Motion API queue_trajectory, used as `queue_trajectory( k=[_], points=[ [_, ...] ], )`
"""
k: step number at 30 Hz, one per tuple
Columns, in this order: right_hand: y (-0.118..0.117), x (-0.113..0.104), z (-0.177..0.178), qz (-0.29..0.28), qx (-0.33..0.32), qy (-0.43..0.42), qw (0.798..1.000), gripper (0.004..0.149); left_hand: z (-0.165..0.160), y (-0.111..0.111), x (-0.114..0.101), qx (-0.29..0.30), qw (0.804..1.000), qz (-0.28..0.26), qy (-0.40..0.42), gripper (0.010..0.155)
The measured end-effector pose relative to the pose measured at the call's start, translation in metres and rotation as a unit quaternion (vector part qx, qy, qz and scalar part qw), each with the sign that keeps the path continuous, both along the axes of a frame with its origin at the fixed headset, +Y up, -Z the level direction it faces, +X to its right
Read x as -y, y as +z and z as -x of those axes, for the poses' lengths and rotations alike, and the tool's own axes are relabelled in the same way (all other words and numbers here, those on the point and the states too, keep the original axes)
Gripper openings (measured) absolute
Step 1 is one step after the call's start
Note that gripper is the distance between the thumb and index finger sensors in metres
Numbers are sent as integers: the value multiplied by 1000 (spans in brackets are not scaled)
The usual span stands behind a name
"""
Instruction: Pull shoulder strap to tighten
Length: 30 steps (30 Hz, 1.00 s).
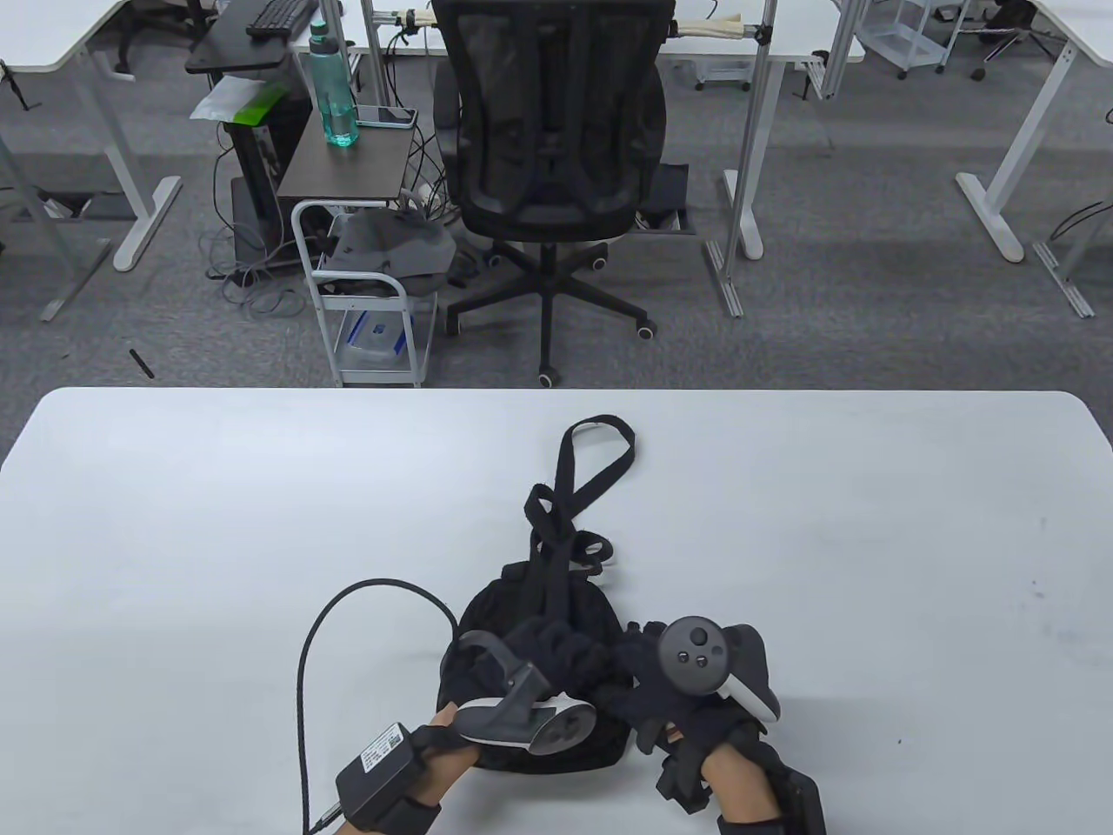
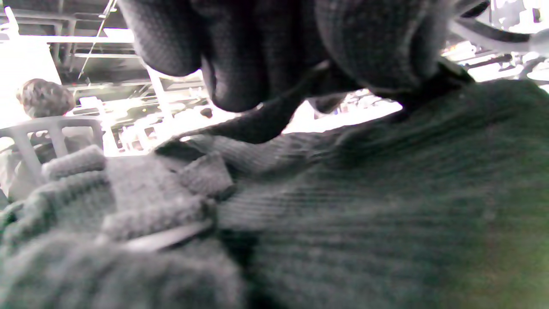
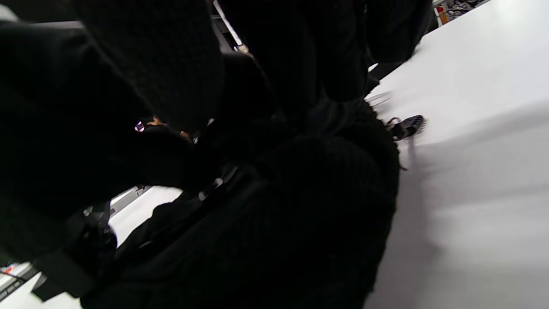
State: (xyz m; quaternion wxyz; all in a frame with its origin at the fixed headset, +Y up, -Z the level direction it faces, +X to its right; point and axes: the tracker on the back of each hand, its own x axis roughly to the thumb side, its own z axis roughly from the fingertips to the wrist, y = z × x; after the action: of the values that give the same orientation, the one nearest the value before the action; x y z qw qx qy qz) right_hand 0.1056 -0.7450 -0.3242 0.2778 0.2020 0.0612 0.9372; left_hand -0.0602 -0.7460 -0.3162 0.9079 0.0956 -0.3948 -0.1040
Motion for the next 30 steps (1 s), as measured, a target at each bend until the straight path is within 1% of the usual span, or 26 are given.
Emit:
queue_trajectory(
  k=[2, 3, 5, 7, 9, 11, 13, 16, 20, 23, 30],
  points=[
    [3, 2, 6, -6, 9, 13, 1000, 61, 3, -1, -1, -3, 1000, 9, 14, 64],
    [5, 2, 10, -16, 26, 19, 999, 60, 5, -2, -2, -4, 999, 18, 28, 63],
    [7, 2, 15, -35, 37, 23, 998, 59, 6, -3, -2, -4, 998, 35, 51, 63],
    [9, 2, 17, -39, 50, 17, 998, 58, 8, -3, -3, -9, 998, 33, 53, 63],
    [10, 3, 17, -41, 75, -14, 996, 54, 9, -3, -4, -8, 997, 34, 63, 63],
    [11, 6, 16, -30, 89, -57, 994, 53, 11, -3, -5, -10, 997, 28, 71, 63],
    [10, 7, 15, -25, 97, -75, 992, 52, 12, -3, -5, -11, 996, 28, 78, 63],
    [11, 5, 15, -35, 102, -83, 991, 50, 14, -4, -4, -12, 995, 31, 96, 63],
    [9, 0, 17, -55, 89, -65, 992, 46, 15, -4, -3, -14, 993, 33, 111, 63],
    [9, -1, 19, -66, 79, -46, 994, 44, 13, -4, -1, -16, 994, 39, 101, 64],
    [9, -4, 22, -77, 70, -28, 994, 43, 7, -3, 4, -24, 997, 21, 68, 65]
  ],
)
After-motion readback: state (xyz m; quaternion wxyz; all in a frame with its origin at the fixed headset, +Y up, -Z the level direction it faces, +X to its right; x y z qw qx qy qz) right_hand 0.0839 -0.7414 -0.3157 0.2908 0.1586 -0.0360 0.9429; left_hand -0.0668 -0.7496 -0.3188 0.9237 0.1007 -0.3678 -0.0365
